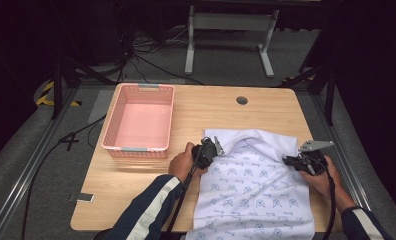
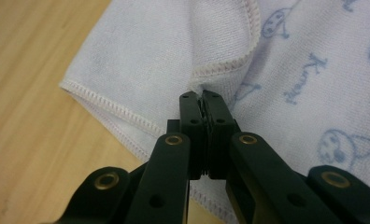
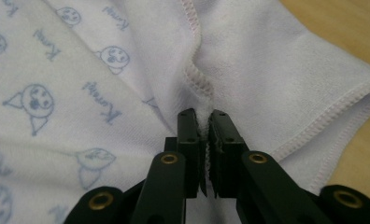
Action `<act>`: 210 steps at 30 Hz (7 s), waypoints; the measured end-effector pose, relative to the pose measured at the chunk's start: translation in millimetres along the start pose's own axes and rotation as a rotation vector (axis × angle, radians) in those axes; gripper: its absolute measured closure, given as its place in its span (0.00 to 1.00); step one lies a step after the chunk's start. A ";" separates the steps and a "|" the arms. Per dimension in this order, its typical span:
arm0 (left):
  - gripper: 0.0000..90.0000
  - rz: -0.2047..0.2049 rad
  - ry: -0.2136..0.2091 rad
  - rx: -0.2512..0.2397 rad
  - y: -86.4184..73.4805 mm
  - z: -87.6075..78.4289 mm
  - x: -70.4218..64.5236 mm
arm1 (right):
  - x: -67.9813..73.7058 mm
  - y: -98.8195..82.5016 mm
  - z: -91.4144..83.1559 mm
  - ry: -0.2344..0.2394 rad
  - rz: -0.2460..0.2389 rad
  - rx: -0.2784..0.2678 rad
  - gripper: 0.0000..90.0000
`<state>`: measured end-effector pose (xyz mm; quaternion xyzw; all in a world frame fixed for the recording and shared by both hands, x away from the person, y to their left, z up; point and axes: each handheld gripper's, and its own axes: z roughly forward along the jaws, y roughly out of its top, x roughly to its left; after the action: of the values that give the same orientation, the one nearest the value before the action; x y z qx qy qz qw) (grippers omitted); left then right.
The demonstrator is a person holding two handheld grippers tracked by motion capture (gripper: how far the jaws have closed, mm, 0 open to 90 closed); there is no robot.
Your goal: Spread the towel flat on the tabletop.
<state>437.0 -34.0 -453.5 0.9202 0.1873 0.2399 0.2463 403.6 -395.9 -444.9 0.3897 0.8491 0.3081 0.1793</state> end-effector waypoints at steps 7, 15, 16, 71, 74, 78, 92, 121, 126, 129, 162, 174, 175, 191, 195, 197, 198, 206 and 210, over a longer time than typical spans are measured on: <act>0.98 -0.034 0.049 0.031 14.3 21.0 25.0 | -26.0 27.3 24.3 -0.043 0.051 0.014 0.94; 0.98 -0.115 0.100 0.061 24.8 41.4 54.9 | -39.6 63.2 53.4 -0.138 0.011 0.060 0.94; 0.98 -0.123 0.109 0.065 25.5 43.2 57.4 | -40.9 67.6 57.2 -0.149 0.008 0.065 0.94; 0.98 0.032 -0.137 -0.040 -24.4 -33.3 -35.2 | 26.3 -28.2 -28.4 0.036 -0.161 0.062 0.94; 0.98 0.002 -0.103 -0.042 -14.9 -19.3 -21.4 | 11.2 -11.4 -12.5 -0.021 -0.160 0.066 0.94; 0.98 -0.043 -0.097 -0.086 -11.5 -15.1 -9.5 | -2.2 2.3 0.6 -0.044 -0.151 0.058 0.93; 0.98 -0.014 -0.181 -0.433 -41.5 -123.9 -13.8 | 6.3 -7.0 -110.3 0.153 -0.227 -0.261 0.93; 0.98 0.076 -0.338 -0.130 -84.8 -75.8 -47.4 | 60.4 -70.0 -73.7 0.360 -0.414 0.126 0.93; 0.98 0.033 -0.245 -0.115 -78.7 -66.5 -30.2 | 47.5 -55.8 -56.2 0.270 -0.346 0.073 0.93; 0.98 0.026 -0.249 -0.174 -76.6 -76.2 -26.8 | 42.3 -52.7 -57.4 0.262 -0.345 0.043 0.92; 0.72 0.034 -0.478 -0.151 -84.5 -91.1 -62.9 | 62.3 -76.7 -94.8 0.377 -0.392 0.066 0.77; 1.00 0.047 -0.476 -0.247 -85.3 -111.9 -56.2 | 55.8 -76.3 -107.3 0.386 -0.378 -0.026 0.99; 1.00 0.073 -0.484 -0.239 -86.5 -112.6 -59.6 | 56.1 -76.6 -110.4 0.401 -0.391 -0.029 0.99; 0.59 -0.029 -0.419 -0.213 -71.1 -95.9 -51.4 | 38.4 -65.8 -107.3 0.346 -0.330 -0.008 0.56; 0.43 -0.128 -0.339 -0.242 -41.9 -75.1 -23.2 | 23.1 -39.3 -103.5 0.206 -0.218 -0.072 0.54; 0.39 -0.159 -0.329 -0.254 -31.0 -64.3 -12.9 | 9.7 -18.4 -91.0 0.099 -0.161 -0.092 0.55; 0.35 -0.190 -0.333 -0.252 -24.1 -56.1 -6.0 | 2.9 -10.3 -84.0 0.081 -0.134 -0.096 0.55; 0.30 -0.361 -0.213 -0.228 -1.1 -0.1 37.7 | -52.0 39.4 -19.7 -0.069 0.028 -0.095 0.58; 0.30 -0.415 -0.166 -0.229 4.7 14.8 56.9 | -65.4 48.7 -4.3 -0.110 0.053 -0.078 0.58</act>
<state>492.3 -16.8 -442.4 0.8446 0.3231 0.1274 0.4076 469.5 -423.4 -405.2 0.4213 0.8146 0.3238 0.2325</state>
